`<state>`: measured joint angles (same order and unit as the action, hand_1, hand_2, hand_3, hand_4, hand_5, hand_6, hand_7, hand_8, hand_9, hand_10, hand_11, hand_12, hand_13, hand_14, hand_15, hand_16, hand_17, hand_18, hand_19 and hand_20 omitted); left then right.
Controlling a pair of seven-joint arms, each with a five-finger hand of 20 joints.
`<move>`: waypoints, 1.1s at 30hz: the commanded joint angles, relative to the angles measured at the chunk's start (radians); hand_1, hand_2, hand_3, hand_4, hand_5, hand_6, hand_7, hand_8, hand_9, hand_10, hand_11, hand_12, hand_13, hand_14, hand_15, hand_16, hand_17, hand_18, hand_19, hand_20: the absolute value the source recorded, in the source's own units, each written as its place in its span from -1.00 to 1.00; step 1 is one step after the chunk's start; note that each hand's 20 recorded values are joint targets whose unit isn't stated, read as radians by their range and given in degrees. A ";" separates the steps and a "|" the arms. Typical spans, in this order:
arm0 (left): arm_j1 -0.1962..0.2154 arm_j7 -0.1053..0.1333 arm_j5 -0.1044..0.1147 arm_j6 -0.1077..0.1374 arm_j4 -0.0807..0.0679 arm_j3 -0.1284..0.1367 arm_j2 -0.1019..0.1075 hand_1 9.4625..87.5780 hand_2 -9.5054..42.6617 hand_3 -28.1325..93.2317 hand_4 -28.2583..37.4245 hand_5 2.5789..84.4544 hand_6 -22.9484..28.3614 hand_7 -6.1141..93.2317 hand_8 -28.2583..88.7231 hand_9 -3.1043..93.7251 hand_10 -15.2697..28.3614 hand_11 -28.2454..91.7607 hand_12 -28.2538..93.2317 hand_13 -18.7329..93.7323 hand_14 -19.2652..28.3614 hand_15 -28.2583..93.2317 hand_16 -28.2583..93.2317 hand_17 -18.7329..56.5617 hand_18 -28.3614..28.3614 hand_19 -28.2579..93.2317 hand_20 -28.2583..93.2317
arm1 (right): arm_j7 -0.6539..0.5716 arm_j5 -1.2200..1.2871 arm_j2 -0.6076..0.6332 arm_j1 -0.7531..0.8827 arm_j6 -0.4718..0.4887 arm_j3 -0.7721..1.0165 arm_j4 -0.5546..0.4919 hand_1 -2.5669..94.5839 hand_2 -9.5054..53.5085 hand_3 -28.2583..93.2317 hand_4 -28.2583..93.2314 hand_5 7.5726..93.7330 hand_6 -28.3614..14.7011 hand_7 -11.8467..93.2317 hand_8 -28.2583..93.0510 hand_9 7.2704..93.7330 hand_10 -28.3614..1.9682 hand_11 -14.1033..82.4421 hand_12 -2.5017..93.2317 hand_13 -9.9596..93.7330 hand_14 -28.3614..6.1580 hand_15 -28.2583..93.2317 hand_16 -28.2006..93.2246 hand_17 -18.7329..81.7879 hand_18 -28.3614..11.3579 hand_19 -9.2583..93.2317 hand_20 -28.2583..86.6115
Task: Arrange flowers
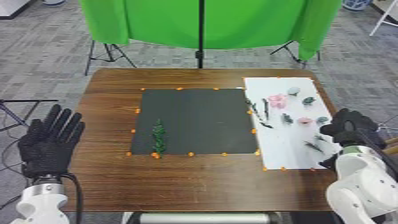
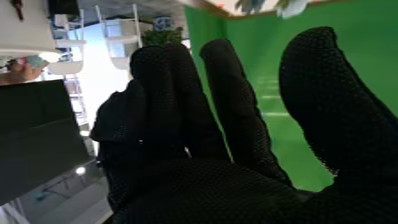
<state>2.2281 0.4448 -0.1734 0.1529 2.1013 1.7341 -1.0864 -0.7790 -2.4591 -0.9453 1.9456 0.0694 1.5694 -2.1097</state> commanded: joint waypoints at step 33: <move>0.018 -0.012 -0.005 -0.017 0.010 -0.013 0.000 -0.50 -0.18 0.75 -1.00 -0.02 0.26 -0.73 -0.67 -0.18 0.37 -0.25 -0.41 -0.20 0.47 -0.06 -0.64 -0.72 0.49 0.00 -0.38 | -0.122 0.029 -0.009 -0.118 -0.050 -0.130 0.050 0.28 -1.00 0.70 -1.00 0.77 0.26 -0.15 -0.40 0.97 0.30 -0.37 0.02 0.64 0.08 0.46 0.15 0.21 -0.94 1.00 0.42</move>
<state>2.2310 0.4467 -0.1757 0.1443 2.1103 1.7362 -1.0755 -0.8695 -2.5544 -0.9699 1.8888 0.0394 1.4716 -1.9506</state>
